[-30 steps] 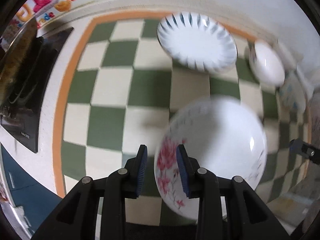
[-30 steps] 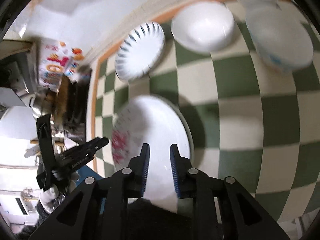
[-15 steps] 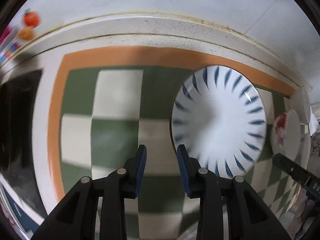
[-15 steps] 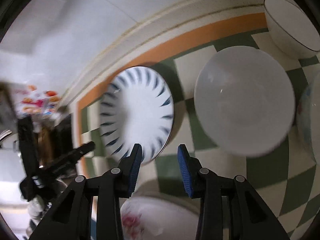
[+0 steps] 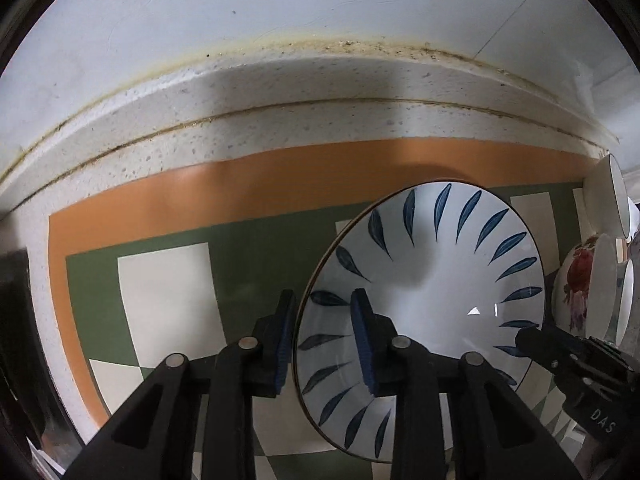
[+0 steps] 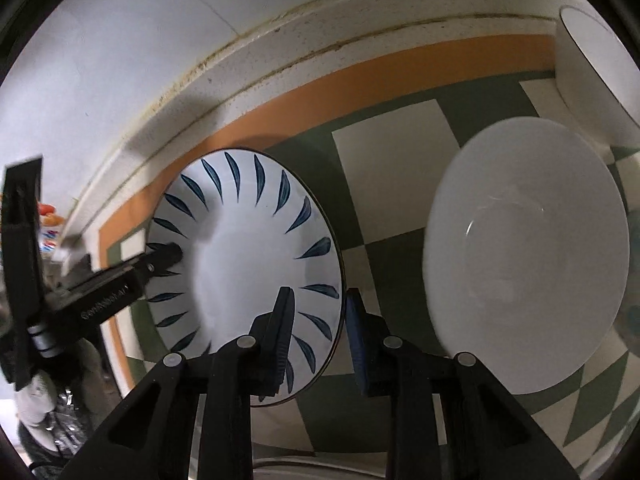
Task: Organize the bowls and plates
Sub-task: 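Carry the blue-striped plate with both tools and lower it onto the white plates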
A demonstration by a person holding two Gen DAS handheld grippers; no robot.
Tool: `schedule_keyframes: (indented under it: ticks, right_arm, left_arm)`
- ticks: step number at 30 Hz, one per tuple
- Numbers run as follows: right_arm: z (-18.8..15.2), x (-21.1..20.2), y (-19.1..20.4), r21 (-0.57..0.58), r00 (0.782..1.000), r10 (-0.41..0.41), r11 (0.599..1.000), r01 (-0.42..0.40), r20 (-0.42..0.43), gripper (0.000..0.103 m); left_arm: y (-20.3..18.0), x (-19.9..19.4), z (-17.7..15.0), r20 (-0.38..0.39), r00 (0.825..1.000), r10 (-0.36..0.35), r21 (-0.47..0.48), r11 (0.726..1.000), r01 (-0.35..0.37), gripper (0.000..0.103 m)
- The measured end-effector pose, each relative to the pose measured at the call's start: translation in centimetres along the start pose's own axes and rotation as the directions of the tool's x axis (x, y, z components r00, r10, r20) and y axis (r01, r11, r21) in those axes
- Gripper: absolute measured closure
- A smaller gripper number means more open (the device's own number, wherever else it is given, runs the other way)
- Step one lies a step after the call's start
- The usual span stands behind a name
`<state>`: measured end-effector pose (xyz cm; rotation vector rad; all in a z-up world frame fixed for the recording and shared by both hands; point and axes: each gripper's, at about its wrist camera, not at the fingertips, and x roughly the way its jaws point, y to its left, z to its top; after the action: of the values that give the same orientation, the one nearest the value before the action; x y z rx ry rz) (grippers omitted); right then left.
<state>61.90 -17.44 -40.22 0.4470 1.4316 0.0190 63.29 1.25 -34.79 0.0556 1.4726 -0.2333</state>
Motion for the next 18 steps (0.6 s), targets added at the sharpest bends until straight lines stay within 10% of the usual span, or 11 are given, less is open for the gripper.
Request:
schedule_keyframes:
  ticks: [18]
  right_arm:
    - [1.6, 2.3, 0.2, -0.05, 0.994, 0.109, 0.993, -0.11, -0.016, 0.09]
  left_arm:
    - [5.6, 0.2, -2.0, -0.002, 0.988, -0.156, -0.132, 0.979, 0.155, 0.079]
